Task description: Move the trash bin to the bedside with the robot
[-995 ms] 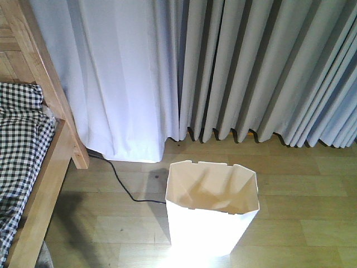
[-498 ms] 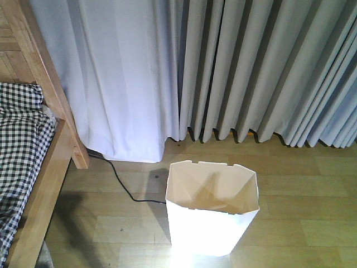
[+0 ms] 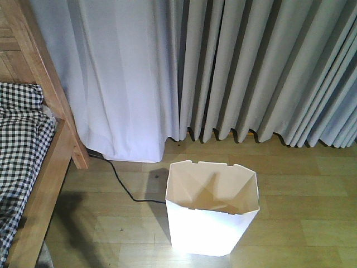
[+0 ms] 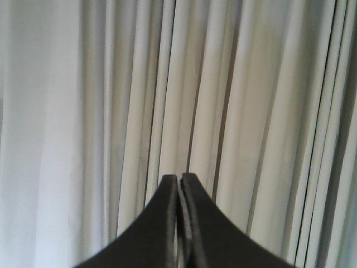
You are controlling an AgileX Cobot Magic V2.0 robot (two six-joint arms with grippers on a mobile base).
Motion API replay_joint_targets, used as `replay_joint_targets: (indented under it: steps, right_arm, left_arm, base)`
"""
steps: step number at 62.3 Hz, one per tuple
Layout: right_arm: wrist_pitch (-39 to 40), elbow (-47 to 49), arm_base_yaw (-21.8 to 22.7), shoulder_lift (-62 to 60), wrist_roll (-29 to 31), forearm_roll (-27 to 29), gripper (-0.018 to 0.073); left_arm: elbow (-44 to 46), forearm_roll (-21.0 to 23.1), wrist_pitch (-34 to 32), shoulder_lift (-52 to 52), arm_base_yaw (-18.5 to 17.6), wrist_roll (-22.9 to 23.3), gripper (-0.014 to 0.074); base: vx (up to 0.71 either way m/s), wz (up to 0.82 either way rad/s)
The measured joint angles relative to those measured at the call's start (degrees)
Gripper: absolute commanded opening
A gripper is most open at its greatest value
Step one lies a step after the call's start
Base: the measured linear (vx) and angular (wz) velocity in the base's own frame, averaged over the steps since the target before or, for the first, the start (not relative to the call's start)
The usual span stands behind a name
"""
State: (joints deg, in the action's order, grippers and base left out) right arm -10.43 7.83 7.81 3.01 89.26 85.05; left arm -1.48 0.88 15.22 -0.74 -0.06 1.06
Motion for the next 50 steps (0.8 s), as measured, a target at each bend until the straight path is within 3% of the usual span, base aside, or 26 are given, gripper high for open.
replay_joint_targets:
  steps: [12,17,22,33,39,44,50]
  right_arm:
    - [0.0,0.0,0.0,0.0,-0.1,-0.4,-0.0009]
    - [-0.1,0.0,0.0,0.0,-3.7,-5.8,-0.0009]
    - [-0.3,0.0,0.0,0.0,-14.4,-17.8,-0.0009]
    - [-0.4,0.0,0.0,0.0,-54.3,-55.4,-0.0009]
    - [-0.4,-0.2,0.0,0.0,-69.8,-71.2,-0.0009]
    - [3.6,-2.3,0.0,0.0,-77.8,-77.5,-0.0009]
    - [8.7,-7.3,0.0,-1.7,-83.2,-79.4,-0.0009]
  left_arm:
    - [0.0,0.0,0.0,0.0,0.0,0.0,-0.0006]
    - [0.0,0.0,0.0,0.0,0.0,0.0,-0.0006]
    - [0.0,0.0,0.0,0.0,0.0,0.0,-0.0006]
    - [0.0,0.0,0.0,0.0,0.0,0.0,-0.0006]
    - [0.0,0.0,0.0,0.0,0.0,0.0,-0.0006]
    - [0.0,0.0,0.0,0.0,0.0,0.0,-0.0006]
    - [0.0,0.0,0.0,0.0,0.0,0.0,-0.0006]
  base:
    - [0.0,0.0]
    - [0.0,0.0]
    - [0.0,0.0]
    - [0.0,0.0]
    - [0.0,0.0]
    - [0.0,0.0]
    - [0.0,0.0]
